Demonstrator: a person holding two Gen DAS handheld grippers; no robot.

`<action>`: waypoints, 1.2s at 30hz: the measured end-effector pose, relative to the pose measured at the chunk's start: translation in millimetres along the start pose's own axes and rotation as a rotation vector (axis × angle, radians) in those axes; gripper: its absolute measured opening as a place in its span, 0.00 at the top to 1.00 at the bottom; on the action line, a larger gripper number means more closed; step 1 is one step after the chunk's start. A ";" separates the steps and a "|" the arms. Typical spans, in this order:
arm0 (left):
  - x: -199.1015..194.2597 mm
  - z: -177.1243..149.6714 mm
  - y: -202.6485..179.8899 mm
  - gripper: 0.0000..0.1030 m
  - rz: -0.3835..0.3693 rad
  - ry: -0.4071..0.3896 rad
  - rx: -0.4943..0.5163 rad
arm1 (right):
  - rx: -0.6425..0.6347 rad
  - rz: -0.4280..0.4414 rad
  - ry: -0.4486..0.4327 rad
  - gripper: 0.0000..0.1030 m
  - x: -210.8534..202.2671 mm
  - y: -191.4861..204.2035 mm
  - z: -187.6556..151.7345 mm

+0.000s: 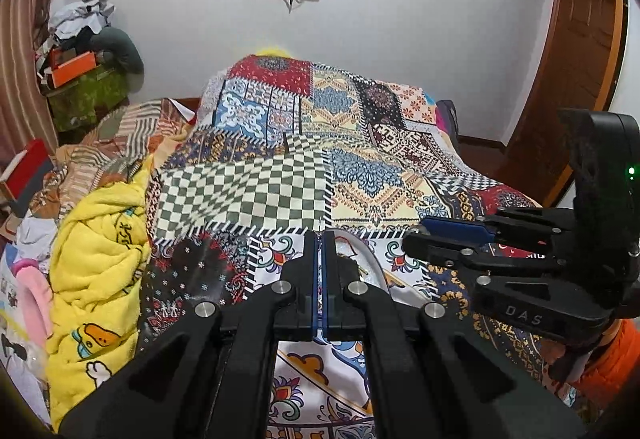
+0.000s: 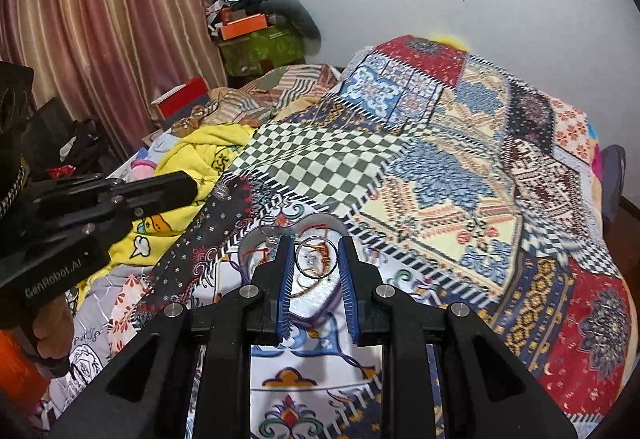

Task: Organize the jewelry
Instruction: 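Carry both rings into the heart tin and open both tools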

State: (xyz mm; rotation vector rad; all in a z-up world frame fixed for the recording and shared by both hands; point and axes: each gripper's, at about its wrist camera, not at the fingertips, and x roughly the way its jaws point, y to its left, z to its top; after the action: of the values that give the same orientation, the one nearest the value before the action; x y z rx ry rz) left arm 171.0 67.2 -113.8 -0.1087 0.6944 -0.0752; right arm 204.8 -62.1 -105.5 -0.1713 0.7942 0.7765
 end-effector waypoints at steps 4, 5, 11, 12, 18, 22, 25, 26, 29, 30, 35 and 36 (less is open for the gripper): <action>15.9 -6.2 4.2 1.00 -0.019 0.039 -0.008 | -0.007 0.014 0.036 0.81 16.2 3.7 -4.7; 19.8 -7.7 4.9 1.00 -0.026 0.049 -0.011 | -0.009 0.016 0.045 0.81 19.5 4.1 -6.2; 42.8 -13.7 5.4 1.00 -0.070 0.110 -0.019 | -0.022 0.025 0.100 0.81 36.5 6.3 -16.5; 45.5 -13.6 5.4 1.00 -0.074 0.116 -0.019 | -0.025 0.025 0.107 0.81 38.7 6.5 -17.6; 62.7 -14.1 5.4 1.00 -0.095 0.147 -0.026 | -0.036 0.034 0.125 0.81 45.5 6.8 -20.3; 68.5 -14.8 4.8 1.00 -0.106 0.162 -0.029 | -0.045 0.041 0.126 0.80 47.7 7.9 -20.4; 70.6 -14.7 3.6 1.00 -0.111 0.169 -0.022 | -0.050 0.043 0.131 0.80 50.9 8.0 -20.4; 70.4 -14.6 3.0 1.00 -0.110 0.169 -0.019 | -0.052 0.043 0.132 0.80 51.0 8.3 -20.7; 68.6 -13.4 2.4 1.00 -0.106 0.164 -0.014 | -0.060 0.036 0.129 0.80 51.3 9.3 -20.9; 68.3 -13.0 2.4 1.00 -0.105 0.164 -0.013 | -0.063 0.040 0.133 0.80 50.9 9.9 -20.8; 62.6 -9.3 1.4 0.94 -0.085 0.158 -0.009 | -0.057 0.039 0.137 0.76 46.2 10.2 -17.9; 61.0 -8.6 1.6 0.93 -0.082 0.155 -0.009 | -0.054 0.035 0.131 0.75 43.7 9.8 -17.2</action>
State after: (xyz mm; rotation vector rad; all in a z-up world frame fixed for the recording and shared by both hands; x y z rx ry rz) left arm 212.3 61.8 -159.2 -0.1407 0.8450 -0.1602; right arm 207.6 -37.7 -146.8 -0.2590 0.9030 0.8267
